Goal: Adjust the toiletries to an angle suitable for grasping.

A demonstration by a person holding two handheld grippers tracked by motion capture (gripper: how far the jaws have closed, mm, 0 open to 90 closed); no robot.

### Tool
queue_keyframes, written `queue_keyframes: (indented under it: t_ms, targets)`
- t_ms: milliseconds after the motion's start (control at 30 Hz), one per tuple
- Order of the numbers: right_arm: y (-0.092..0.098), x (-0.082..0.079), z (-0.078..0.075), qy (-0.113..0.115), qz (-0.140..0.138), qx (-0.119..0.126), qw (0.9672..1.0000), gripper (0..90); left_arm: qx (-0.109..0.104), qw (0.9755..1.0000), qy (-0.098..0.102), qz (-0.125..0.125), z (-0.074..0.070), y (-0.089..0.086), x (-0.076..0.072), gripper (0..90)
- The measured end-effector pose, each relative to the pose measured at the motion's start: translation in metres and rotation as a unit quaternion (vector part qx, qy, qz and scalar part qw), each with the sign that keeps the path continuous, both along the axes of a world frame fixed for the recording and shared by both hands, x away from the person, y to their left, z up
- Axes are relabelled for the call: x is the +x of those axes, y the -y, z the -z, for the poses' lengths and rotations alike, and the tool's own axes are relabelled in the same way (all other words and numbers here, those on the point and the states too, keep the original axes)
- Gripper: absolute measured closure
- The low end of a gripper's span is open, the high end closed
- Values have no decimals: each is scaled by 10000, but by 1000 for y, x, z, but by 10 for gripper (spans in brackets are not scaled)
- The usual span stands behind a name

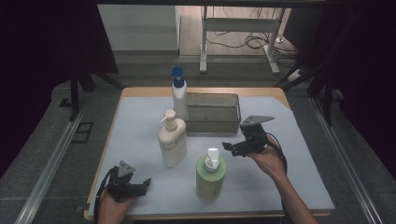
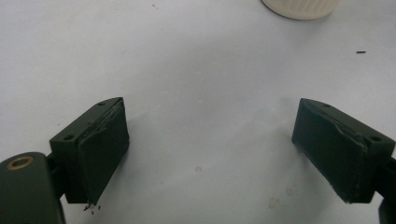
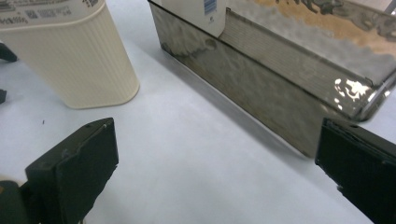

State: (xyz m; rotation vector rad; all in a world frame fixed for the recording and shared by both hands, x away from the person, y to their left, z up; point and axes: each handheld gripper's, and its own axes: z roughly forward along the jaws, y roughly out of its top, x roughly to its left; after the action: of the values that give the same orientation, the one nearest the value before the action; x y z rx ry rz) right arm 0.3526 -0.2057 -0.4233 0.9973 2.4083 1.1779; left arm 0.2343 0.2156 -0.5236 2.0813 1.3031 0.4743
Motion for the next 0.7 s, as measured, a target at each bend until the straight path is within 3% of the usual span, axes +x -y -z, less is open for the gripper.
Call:
queue_keyframes:
  t_ms: [367, 700]
  targets:
    - [24, -23, 9, -169, 32, 109, 9998, 0, 1, 10000, 1, 1, 0, 0, 0, 106]
    - [39, -52, 14, -145, -137, 232, 9995, 0, 0, 10000, 5, 0, 0, 0, 0, 106]
